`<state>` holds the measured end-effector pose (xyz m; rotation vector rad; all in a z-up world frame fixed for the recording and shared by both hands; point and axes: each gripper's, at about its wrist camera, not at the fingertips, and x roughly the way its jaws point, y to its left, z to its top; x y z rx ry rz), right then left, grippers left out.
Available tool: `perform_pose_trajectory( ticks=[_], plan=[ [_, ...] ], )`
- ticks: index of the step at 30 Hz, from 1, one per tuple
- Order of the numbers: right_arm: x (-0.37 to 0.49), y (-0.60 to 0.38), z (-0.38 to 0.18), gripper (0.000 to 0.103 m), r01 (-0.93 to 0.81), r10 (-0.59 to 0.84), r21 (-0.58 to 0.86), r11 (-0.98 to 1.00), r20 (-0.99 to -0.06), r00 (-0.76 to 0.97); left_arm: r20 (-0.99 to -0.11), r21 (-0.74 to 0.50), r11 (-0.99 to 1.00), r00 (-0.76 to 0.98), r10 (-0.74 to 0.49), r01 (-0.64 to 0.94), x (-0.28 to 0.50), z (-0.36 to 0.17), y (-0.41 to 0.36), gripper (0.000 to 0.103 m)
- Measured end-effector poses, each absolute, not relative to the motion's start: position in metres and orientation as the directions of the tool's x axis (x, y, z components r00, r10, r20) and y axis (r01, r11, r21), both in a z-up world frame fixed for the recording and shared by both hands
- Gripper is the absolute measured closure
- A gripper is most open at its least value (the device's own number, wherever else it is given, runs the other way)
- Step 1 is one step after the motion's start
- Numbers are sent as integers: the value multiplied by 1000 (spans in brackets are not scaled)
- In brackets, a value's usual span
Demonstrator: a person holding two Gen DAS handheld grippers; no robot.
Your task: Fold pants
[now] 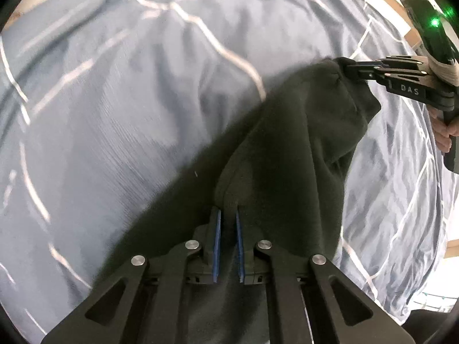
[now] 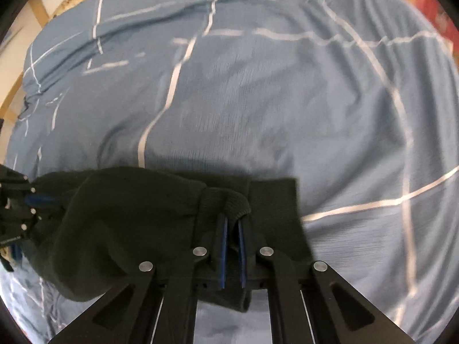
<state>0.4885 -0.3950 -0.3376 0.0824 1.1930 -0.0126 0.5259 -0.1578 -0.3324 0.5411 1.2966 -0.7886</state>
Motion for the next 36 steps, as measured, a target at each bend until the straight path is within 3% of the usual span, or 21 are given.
perform_pose_trajectory(
  ticks=[7,11,20,24,25,26,27,28,30,33,36],
  plan=[
    [502,-409,-311,96,19,-113,-113,993,-933,343,-979,6,651,137,-149,759,550,-323,-180,93],
    [525,-420,-333,96,-6,-98,-102,995,-969,227,-989,18,671,113,-97,741,557,-343,-185,93],
    [536,-426,-365,96,-30,-149,-156,987,-975,163,-994,36,698,98,-49,715,565,-367,-185,92],
    [534,-443,-369,94,37,-269,-267,963,-947,177,-992,67,696,123,-30,715,559,-370,-197,77],
    [531,-447,-367,89,59,-271,-265,963,-946,177,-987,85,692,155,-39,716,556,-365,-199,70],
    [526,-448,-360,84,80,-271,-260,962,-941,201,-981,102,693,189,-50,714,552,-359,-202,55],
    [520,-447,-352,71,87,-267,-254,963,-935,233,-969,129,693,239,-65,709,548,-349,-202,47],
    [515,-446,-346,64,92,-271,-256,962,-927,258,-955,152,695,286,-81,703,544,-338,-201,47],
    [499,-439,-327,59,115,-289,-266,957,-902,321,-938,159,720,331,-103,676,538,-322,-194,46],
    [476,-431,-304,59,142,-259,-220,965,-886,385,-923,115,768,354,-152,630,521,-296,-170,45],
    [455,-402,-288,59,134,-225,-185,974,-874,431,-899,146,780,411,-152,608,498,-276,-149,41]
  ],
)
